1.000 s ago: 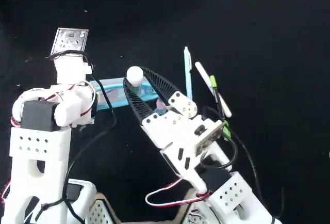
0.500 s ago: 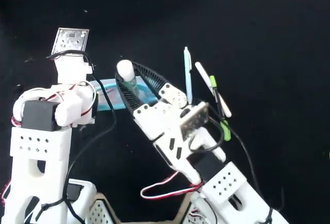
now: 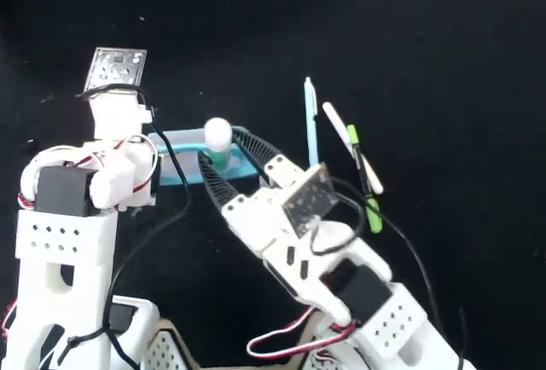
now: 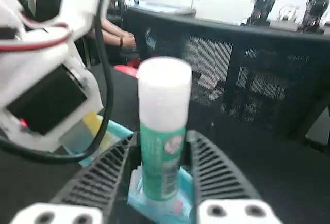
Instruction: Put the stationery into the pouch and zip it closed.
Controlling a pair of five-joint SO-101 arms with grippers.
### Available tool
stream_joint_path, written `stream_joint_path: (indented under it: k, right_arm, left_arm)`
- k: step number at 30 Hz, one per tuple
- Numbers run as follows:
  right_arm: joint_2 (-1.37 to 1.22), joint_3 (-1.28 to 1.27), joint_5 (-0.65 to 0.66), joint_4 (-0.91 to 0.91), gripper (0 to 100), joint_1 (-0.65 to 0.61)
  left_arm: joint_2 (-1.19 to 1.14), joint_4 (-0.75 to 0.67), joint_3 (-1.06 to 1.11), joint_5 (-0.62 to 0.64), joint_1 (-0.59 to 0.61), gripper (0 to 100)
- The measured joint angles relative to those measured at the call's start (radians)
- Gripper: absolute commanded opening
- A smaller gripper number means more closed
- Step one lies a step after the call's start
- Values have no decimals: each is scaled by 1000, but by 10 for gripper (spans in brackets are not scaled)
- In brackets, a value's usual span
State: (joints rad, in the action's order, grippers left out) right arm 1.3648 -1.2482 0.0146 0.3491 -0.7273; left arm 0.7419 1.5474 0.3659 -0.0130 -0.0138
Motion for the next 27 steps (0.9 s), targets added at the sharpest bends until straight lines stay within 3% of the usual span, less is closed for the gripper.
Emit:
stream_joint_path:
  k: [10,18,27]
  right_arm:
    - [78,-6,0,3,28,3]
    - [80,-173,0,-295,11,25]
    - [80,-269,0,-348,37,31]
  left_arm:
    - [0,0,2,0,0,30]
    - [0,0,2,0,0,30]
    - [0,0,3,0,0,31]
